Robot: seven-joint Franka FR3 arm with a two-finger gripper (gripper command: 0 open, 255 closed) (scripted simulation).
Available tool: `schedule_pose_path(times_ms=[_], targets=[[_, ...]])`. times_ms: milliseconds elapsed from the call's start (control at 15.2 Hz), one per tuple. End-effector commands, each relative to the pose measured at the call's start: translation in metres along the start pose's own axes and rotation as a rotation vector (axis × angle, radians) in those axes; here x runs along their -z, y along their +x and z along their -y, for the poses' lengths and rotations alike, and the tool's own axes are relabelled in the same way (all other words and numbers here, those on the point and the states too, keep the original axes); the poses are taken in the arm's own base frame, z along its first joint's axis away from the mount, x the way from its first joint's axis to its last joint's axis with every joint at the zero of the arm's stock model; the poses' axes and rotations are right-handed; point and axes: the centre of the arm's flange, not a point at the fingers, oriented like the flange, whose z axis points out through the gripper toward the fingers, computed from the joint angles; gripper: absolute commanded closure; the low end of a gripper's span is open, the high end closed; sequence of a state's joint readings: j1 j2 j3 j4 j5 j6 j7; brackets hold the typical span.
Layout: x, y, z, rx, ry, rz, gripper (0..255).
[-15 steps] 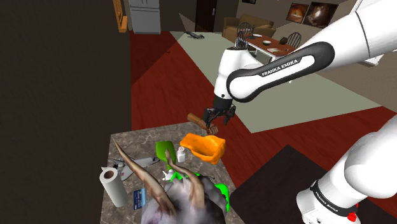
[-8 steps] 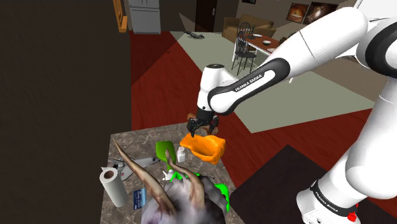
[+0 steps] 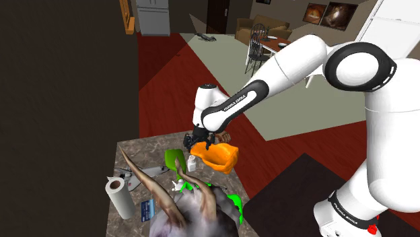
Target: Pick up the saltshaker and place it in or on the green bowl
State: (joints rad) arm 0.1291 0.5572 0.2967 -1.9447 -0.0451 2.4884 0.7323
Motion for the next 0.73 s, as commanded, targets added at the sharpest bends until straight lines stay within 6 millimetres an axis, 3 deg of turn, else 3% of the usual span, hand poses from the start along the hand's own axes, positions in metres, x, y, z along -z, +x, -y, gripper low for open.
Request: schedule_pose_path(times_ms=[0, 132, 660], targets=[[-0.021, 0.007, 0.014, -0.013, 0.005, 0.006, 0], [-0.035, 0.015, 0.022, -0.022, 0.009, 0.010, 0], [-0.075, 0.015, 0.022, -0.022, 0.009, 0.010, 0]])
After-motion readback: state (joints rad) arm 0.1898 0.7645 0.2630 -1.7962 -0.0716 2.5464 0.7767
